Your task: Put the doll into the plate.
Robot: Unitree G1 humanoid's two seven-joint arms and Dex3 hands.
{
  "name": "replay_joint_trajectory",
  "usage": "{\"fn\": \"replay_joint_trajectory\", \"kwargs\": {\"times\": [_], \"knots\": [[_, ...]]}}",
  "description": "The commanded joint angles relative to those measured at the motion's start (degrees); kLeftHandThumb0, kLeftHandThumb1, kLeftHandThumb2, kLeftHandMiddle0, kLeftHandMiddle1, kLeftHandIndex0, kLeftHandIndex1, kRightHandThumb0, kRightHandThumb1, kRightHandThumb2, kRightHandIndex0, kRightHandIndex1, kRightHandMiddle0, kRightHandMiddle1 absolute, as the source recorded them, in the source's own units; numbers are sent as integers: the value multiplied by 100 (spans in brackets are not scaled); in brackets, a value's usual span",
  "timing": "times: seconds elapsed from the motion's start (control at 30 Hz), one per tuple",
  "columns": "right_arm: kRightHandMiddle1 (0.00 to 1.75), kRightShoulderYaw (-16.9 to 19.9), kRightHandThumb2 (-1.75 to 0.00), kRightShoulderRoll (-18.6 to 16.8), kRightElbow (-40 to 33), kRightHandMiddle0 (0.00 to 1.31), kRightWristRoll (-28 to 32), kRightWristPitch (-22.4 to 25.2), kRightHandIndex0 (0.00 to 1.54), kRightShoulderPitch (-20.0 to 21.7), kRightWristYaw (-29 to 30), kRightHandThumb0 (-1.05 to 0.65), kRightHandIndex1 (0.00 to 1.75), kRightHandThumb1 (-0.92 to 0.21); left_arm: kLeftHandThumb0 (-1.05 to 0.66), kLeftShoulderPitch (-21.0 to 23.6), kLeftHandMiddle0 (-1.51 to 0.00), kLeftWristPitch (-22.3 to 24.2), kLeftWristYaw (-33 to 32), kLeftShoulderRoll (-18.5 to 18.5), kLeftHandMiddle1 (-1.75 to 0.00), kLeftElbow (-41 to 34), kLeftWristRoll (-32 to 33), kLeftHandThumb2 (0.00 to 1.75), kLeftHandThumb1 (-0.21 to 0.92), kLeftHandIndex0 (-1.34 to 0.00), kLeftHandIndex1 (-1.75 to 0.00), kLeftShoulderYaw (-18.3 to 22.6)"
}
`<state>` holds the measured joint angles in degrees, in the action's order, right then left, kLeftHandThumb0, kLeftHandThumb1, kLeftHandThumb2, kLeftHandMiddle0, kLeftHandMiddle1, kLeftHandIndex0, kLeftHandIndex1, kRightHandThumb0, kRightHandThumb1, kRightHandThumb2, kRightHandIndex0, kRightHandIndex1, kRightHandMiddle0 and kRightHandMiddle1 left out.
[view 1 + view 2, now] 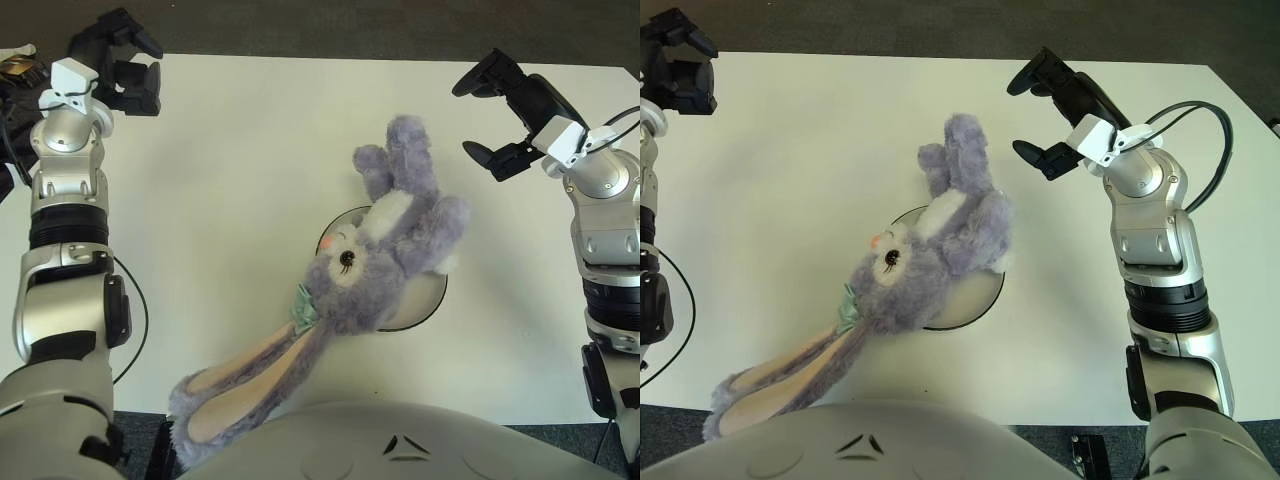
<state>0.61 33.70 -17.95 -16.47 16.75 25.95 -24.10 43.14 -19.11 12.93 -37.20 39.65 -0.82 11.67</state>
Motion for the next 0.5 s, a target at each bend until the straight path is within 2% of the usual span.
{"fn": "replay_joint_trajectory", "kwargs": {"times": [0.0, 0.27, 0.47], "knots": [[139, 56, -155, 24, 26, 0, 32, 23, 0, -12, 13, 13, 73, -13, -46, 86, -134, -160, -32, -107, -175, 151, -88, 124, 38, -56, -175, -33], [140, 73, -156, -2, -45, 0, 53, 107, 0, -57, 10, 15, 73, -12, -46, 280, -133, -493, 93, -168, -175, 645, -6, 124, 38, -56, -175, -10], [141, 56, -158, -38, -110, 1, 27, 313, 0, -47, 32, 18, 74, -13, -46, 527, -133, -499, -96, 147, -175, 704, -96, 125, 37, -56, -175, -183]]}}
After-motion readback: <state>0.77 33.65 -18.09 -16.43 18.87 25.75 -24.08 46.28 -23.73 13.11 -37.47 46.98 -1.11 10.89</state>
